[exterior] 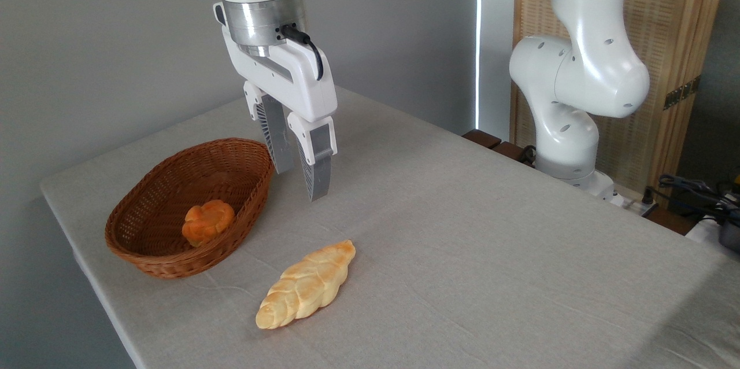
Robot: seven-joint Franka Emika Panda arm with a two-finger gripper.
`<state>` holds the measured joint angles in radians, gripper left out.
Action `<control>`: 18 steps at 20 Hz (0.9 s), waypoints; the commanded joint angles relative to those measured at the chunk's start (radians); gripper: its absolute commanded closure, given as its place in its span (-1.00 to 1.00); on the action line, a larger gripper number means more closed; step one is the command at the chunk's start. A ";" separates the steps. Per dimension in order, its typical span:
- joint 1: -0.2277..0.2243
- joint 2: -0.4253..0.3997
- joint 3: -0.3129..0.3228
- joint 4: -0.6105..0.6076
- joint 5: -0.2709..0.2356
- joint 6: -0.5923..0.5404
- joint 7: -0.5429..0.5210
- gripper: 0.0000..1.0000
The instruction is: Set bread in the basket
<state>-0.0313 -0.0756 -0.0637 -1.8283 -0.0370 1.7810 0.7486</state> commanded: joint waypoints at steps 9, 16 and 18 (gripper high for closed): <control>0.001 0.011 0.015 0.026 -0.014 -0.023 0.006 -1.00; 0.001 0.010 0.016 0.026 -0.014 -0.023 0.009 -1.00; 0.002 0.008 0.016 0.026 -0.014 -0.023 0.009 -1.00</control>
